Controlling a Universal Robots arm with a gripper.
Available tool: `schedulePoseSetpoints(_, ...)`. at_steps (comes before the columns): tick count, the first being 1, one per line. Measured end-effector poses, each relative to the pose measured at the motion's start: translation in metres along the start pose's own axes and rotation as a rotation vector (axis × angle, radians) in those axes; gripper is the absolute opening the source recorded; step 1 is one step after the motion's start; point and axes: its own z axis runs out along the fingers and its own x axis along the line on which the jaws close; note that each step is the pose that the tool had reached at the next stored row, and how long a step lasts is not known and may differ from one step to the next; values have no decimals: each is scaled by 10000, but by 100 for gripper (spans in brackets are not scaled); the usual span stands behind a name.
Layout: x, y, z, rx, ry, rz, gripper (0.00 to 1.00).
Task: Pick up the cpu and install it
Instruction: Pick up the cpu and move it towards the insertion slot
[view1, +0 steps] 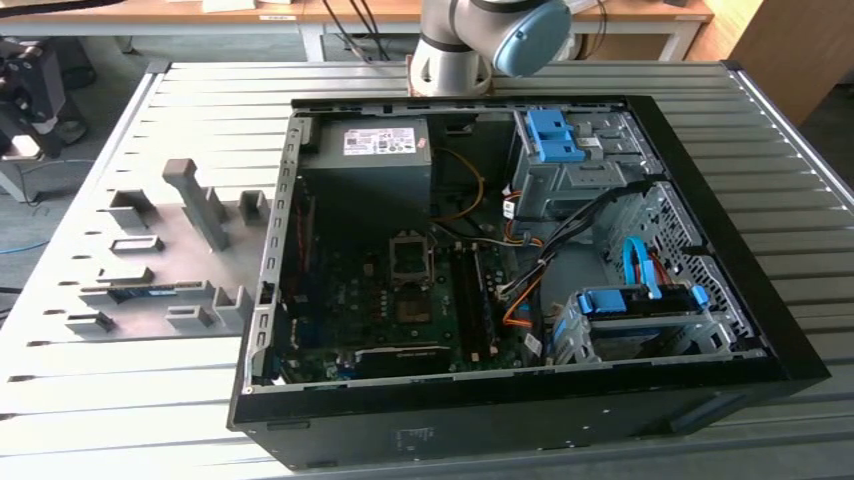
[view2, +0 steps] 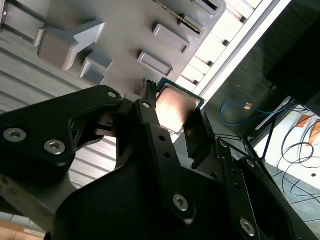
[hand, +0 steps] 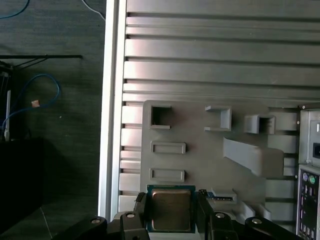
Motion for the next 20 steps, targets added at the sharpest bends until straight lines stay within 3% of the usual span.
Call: schedulePoseSetpoints(20, 5, 2, -251, 0, 0, 0, 47)
